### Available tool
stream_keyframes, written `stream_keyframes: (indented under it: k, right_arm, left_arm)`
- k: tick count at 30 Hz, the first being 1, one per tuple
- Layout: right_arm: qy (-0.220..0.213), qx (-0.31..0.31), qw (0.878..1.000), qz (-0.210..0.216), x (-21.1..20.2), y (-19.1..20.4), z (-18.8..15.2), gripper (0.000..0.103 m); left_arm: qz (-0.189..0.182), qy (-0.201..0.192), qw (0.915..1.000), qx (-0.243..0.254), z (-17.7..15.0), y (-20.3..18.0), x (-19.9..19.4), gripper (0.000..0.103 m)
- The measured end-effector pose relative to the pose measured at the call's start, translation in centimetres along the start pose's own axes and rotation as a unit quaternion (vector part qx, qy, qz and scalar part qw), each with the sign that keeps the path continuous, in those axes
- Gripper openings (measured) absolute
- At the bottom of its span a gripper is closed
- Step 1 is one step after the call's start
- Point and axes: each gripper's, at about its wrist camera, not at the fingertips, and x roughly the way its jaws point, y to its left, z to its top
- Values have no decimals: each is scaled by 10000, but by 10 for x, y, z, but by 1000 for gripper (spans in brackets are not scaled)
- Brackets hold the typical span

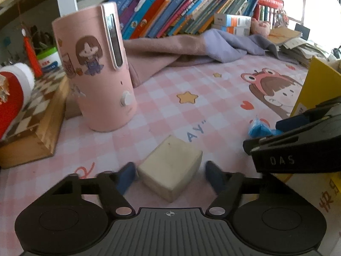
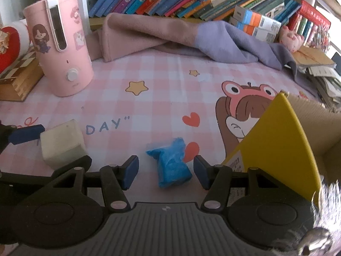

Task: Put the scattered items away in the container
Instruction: 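Grasp the cream block with the left gripper while the right gripper grasps the blue bagged toy, then carry the cream block and blue toy with both grippers toward the yellow box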

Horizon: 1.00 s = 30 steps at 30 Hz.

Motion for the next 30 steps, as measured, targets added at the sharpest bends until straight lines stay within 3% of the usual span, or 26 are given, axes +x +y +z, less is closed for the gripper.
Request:
stream_keyframes:
  k: [6,9,17,30]
  right_arm:
    - [79,238,9997,73,5,-5,-1,52]
    - [89,272,9994,210,4,-6,-1,31]
    - [48,271,9986,452,-6,-5,-4,29]
    - [-262,-29,9969,747,-65,3,-30,29]
  left_arm:
    - [-57,-61,10000,-36,-2,4,-4,48]
    - [-74,-26,9999,-66,-3,5,-8,44]
    - [-115,6,9996,-244,-7,6,-33,41]
    - [-209,-293,9973,-647,-29,-1,-105,40]
